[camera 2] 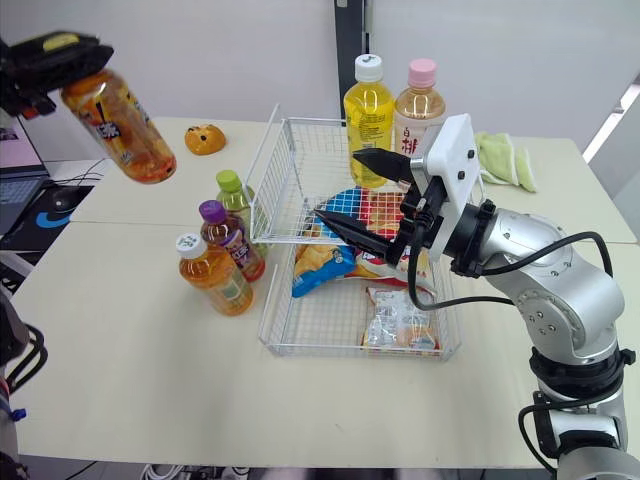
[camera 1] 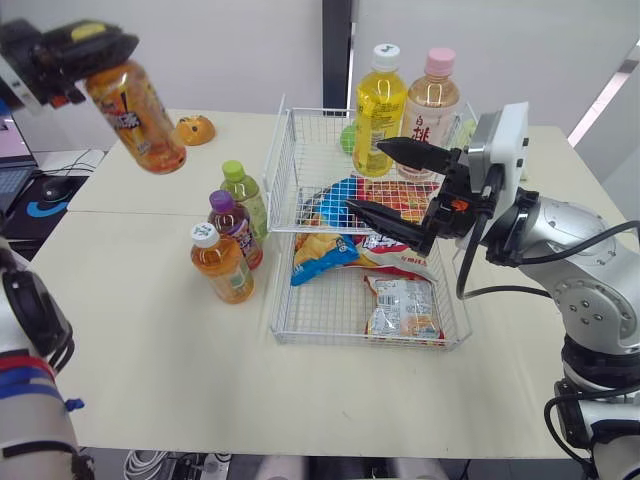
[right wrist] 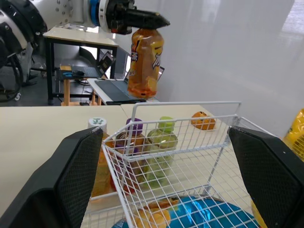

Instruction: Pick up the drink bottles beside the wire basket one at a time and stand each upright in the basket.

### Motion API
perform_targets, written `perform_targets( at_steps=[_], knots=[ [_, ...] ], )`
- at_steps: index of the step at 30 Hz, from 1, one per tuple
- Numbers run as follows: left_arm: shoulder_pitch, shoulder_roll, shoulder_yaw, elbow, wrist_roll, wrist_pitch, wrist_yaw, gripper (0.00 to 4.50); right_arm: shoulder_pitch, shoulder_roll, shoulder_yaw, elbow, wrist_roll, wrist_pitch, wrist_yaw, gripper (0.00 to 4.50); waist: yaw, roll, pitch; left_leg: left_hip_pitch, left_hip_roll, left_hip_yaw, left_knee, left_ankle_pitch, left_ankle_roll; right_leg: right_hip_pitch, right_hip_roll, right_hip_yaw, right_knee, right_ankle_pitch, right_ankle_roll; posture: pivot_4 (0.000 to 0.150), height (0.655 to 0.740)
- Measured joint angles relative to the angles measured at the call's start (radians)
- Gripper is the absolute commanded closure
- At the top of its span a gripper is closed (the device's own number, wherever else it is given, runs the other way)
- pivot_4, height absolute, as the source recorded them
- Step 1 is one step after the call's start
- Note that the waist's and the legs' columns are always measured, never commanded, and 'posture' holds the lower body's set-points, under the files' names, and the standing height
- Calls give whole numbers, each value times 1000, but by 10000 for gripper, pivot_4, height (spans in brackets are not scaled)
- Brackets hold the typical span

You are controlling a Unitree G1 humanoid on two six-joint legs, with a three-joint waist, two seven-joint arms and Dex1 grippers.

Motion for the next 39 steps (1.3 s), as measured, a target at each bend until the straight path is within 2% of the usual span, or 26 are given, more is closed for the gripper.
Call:
perform_targets(
  at_steps=[5,8,15,20,24,30,39],
  knots=[
    [-224,-94,-66,125,60,-13,-76,31050,6,-3,-3,-9,-3,-7,-17,0,-5,-2,2,0,0,0,0,0,0,-1,0,0,1,0,0,1500,7400],
    [-326,-178,-72,196,85,-78,-75,31050,31,-15,-7,-28,-16,-7,-40,0,-7,-2,2,-1,0,0,-1,0,0,-2,0,0,1,0,0,1500,7400],
    [-423,-331,-39,311,91,-150,-24,31050,60,-28,-21,-82,-27,5,-91,0,-12,-2,3,-1,0,1,-1,0,0,-4,0,1,2,0,0,1500,7400],
    [-425,-403,-23,338,93,-191,16,31050,68,-34,-36,-115,-26,36,-138,0,-14,-2,3,-2,0,2,-1,0,0,-6,0,2,3,0,0,1500,7400],
    [-352,-453,-23,341,102,-226,38,31050,73,-34,-42,-142,-23,59,-179,0,-12,-2,3,-2,0,2,-1,0,0,-6,0,3,3,0,0,1500,7400],
    [-253,-502,-24,358,133,-275,101,31050,80,-42,-58,-165,-10,84,-207,0,-12,-2,3,-7,0,3,0,1,0,-12,0,3,4,0,0,1500,7400],
    [-234,-560,-6,366,132,-297,138,31050,80,-43,-61,-182,4,104,-230,0,-12,-2,3,-12,0,3,2,1,0,-17,0,3,7,0,0,1500,7400]
  ],
)
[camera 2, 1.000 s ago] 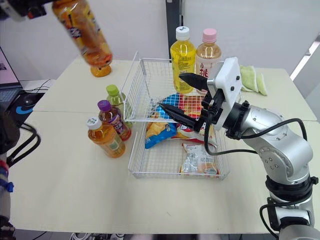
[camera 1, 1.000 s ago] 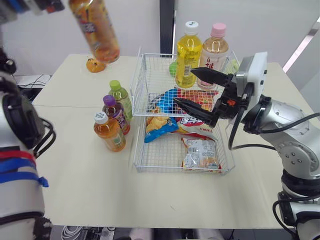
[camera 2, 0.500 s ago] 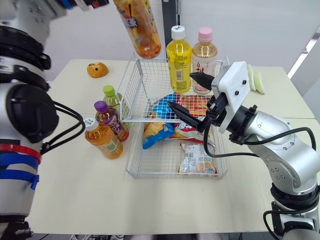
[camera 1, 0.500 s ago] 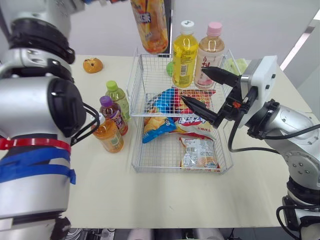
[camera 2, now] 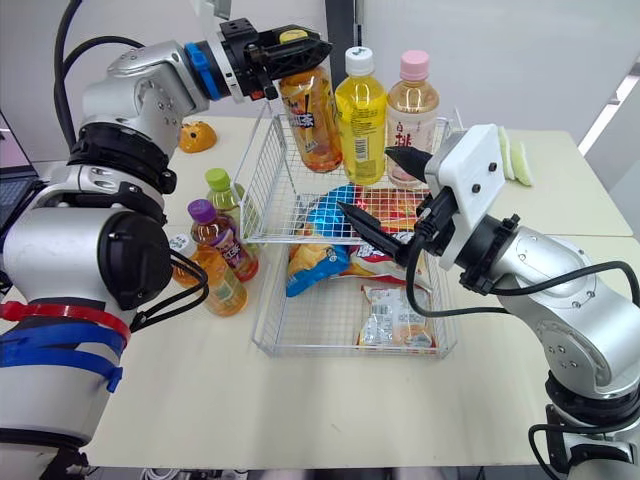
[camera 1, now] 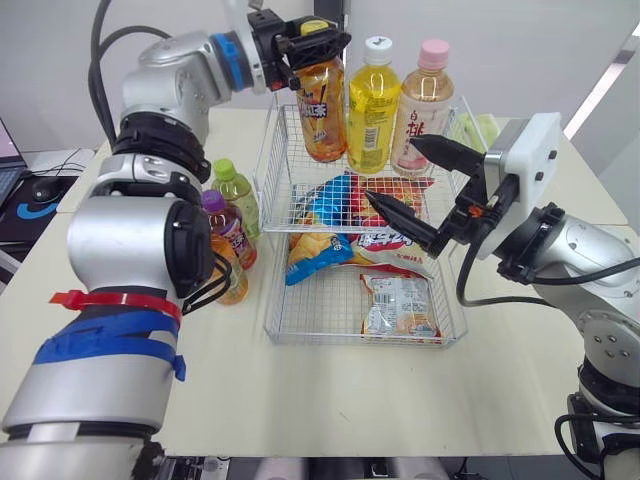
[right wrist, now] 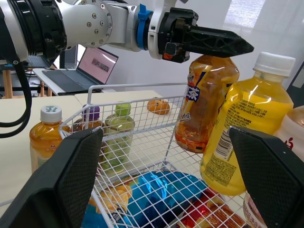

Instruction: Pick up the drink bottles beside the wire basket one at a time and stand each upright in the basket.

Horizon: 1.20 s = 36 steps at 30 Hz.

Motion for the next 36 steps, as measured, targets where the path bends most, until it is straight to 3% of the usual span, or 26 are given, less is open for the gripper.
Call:
perform_targets(
  at_steps=[3,9,14,20,26,30,36],
  knots=[
    [13,-1,0,0,2,1,-10,31050,0,0,0,-3,0,2,-7,0,0,0,0,0,0,0,0,0,0,0,0,0,0,0,0,1500,7400],
    [14,-1,0,-12,4,0,-40,11918,0,-1,0,-4,3,4,-12,0,0,0,0,0,0,0,1,0,0,0,0,0,1,0,0,1500,7400],
    [14,14,15,-19,-2,4,-36,367,-1,-1,1,0,4,2,-2,0,-1,0,0,0,0,0,1,0,0,0,0,0,2,0,0,1500,7400],
    [58,171,80,-146,-40,47,0,367,-9,-6,7,45,4,-11,62,0,-25,1,-1,2,0,0,0,0,0,-1,0,1,5,0,0,1500,7400],
    [346,333,161,-401,-70,131,112,367,-46,-3,27,129,3,-58,165,0,-25,2,-1,5,0,0,1,1,-2,0,0,2,10,0,0,1500,7400],
    [688,408,281,-708,-120,238,203,367,-85,9,61,202,2,-111,271,0,-26,2,-3,7,0,0,0,1,-2,1,0,3,10,0,0,1500,7400],
    [1222,362,587,-1205,-255,414,336,367,-141,27,120,305,7,-167,457,0,-19,2,-3,7,0,0,1,1,-2,3,0,3,8,0,0,1500,7400]
  ],
)
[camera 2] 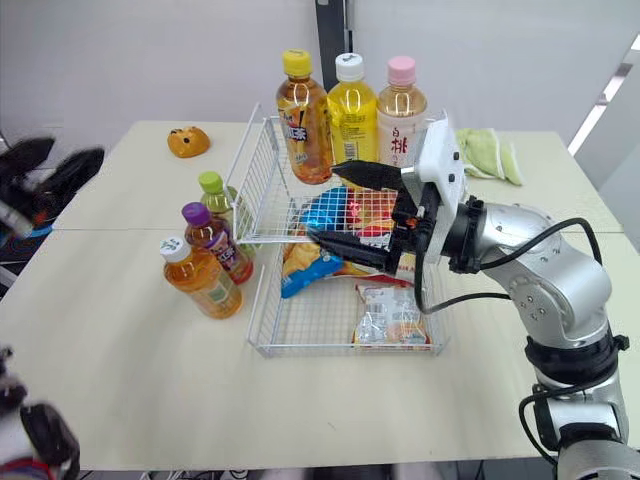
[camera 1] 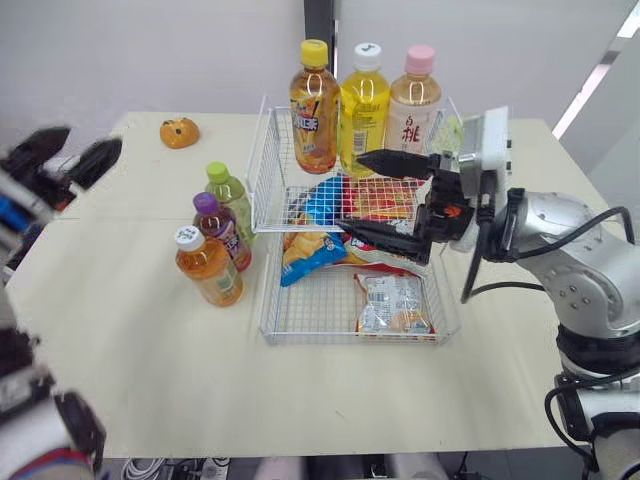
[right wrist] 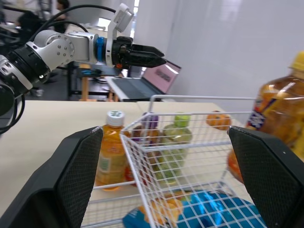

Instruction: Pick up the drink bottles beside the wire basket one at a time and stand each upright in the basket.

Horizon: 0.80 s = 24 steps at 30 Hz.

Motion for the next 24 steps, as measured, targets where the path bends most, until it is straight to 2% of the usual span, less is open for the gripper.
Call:
perform_targets(
  at_steps=[4,11,14,19,24],
  knots=[
    [309,-146,150,-260,-80,64,68,367,-35,28,25,69,-11,-45,91,0,9,-1,-1,4,1,-1,-1,0,0,7,0,-1,-2,0,0,1500,7400],
    [573,-315,249,-535,-208,62,172,367,-71,65,52,158,-49,-112,173,0,32,0,-1,17,1,-3,-3,-2,3,24,0,-3,-12,0,-1,1500,7400],
    [614,-340,250,-570,-262,41,184,367,-74,66,53,184,-52,-119,191,0,35,1,-1,23,1,-3,-4,-3,4,29,0,-3,-12,0,-1,1500,7400],
    [738,-349,258,-664,-383,19,187,367,-79,59,55,181,-50,-112,206,0,25,1,-1,24,1,-3,-6,-3,4,29,0,-3,-13,0,-1,1500,7400],
    [782,-313,203,-707,-398,0,193,367,-79,50,55,177,-50,-97,204,0,31,4,1,24,1,-4,-6,-3,5,30,0,-4,-13,0,-1,1500,7400]
  ],
)
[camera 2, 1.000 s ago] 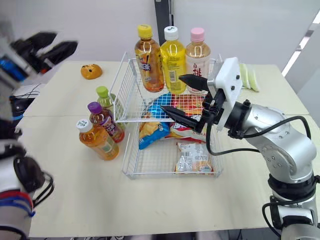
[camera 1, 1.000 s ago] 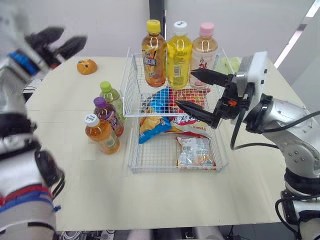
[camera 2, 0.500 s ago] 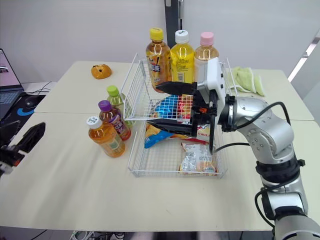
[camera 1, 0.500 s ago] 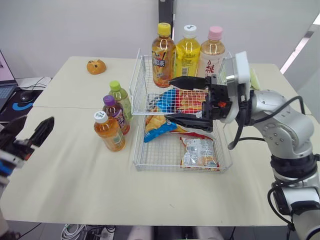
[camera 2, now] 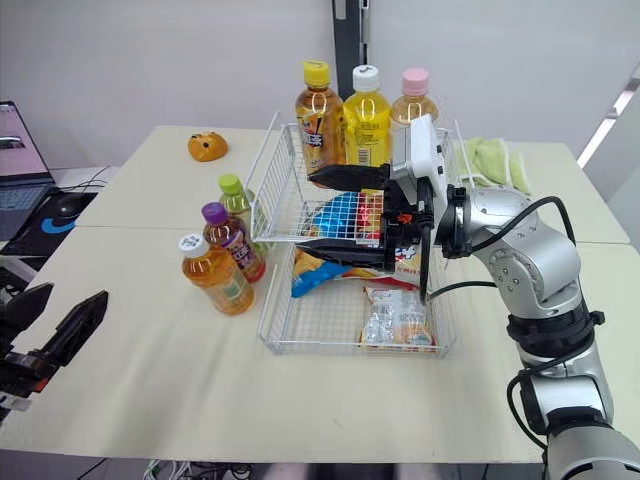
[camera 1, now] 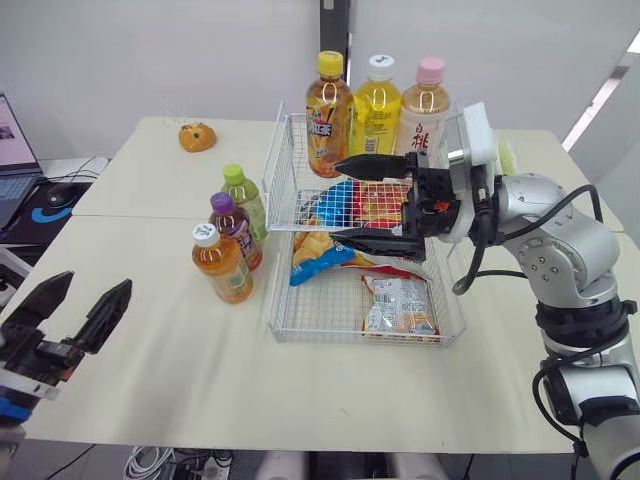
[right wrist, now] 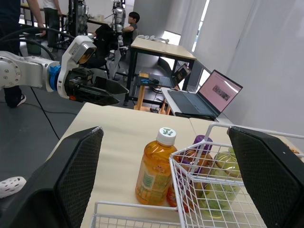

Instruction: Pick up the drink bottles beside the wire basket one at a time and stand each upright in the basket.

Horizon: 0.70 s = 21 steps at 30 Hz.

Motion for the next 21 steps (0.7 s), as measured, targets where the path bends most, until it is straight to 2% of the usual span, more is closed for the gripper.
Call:
perform_targets(
  at_steps=[7,14,21],
  knots=[
    [-161,108,-196,32,30,-2,44,367,4,-9,-1,-36,-2,19,-38,0,-3,2,0,1,0,0,0,0,0,1,0,0,-1,0,0,1500,7400],
    [-313,113,-436,169,172,-52,64,367,31,-36,-18,-99,0,50,-91,0,-5,3,0,0,0,0,-2,0,0,0,0,0,-2,0,0,1500,7400],
    [-384,107,-522,268,246,-112,58,367,53,-56,-38,-134,2,72,-135,0,-6,3,0,0,0,0,-4,0,0,0,0,0,-4,0,0,1500,7400]
  ],
)
